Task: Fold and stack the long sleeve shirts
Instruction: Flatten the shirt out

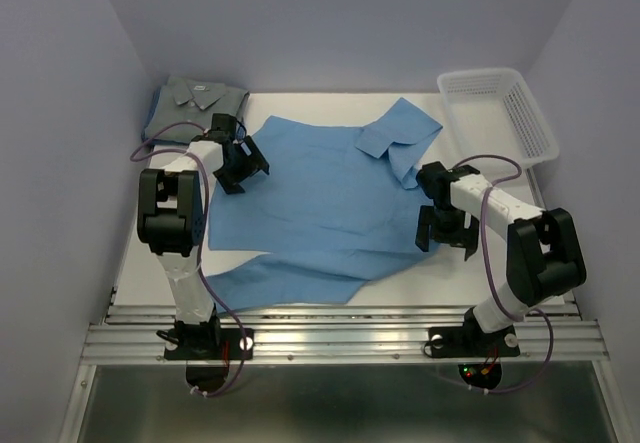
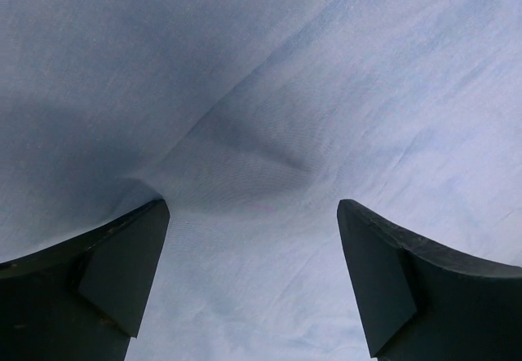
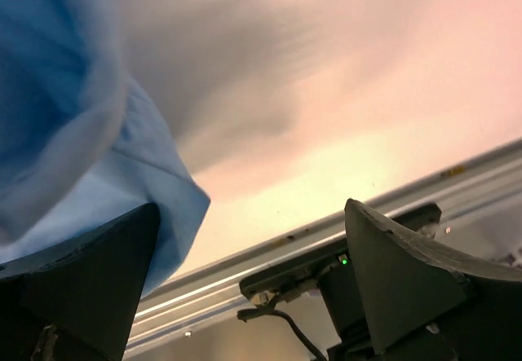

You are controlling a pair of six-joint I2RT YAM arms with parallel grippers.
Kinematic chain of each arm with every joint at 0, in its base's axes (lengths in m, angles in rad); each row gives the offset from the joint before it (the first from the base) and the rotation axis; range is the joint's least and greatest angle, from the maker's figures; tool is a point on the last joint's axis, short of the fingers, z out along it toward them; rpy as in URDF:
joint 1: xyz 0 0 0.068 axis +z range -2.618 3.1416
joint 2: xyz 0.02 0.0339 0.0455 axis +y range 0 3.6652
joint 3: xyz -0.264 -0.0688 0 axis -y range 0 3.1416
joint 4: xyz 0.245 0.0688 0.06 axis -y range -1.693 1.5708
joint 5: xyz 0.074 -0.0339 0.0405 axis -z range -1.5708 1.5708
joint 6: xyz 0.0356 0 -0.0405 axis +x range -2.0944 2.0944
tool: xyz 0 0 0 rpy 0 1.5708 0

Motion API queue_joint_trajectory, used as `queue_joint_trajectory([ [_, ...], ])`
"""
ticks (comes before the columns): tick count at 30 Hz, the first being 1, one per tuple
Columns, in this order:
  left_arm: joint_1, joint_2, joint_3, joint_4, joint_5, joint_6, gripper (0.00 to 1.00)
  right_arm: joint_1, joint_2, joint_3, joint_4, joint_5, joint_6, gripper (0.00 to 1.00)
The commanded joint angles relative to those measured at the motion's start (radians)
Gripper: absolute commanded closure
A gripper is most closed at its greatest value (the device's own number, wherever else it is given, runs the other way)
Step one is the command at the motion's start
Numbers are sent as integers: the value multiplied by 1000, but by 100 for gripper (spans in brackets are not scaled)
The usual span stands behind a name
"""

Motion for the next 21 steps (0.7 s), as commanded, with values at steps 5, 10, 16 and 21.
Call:
queue_joint_trajectory([
  [5, 24, 3, 1, -51, -58, 14, 1, -48, -15, 42, -20, 46, 39, 0],
  [10, 24, -5, 17, -51, -81, 12, 1, -111, -26, 56, 39, 114, 33, 2],
  [16, 25, 23, 20, -49, -75, 15, 1, -188, 46, 2, 282, -13, -42, 22],
  [21, 24, 29, 33, -52, -61, 17, 1, -188, 23, 16, 494, -332, -203, 18],
])
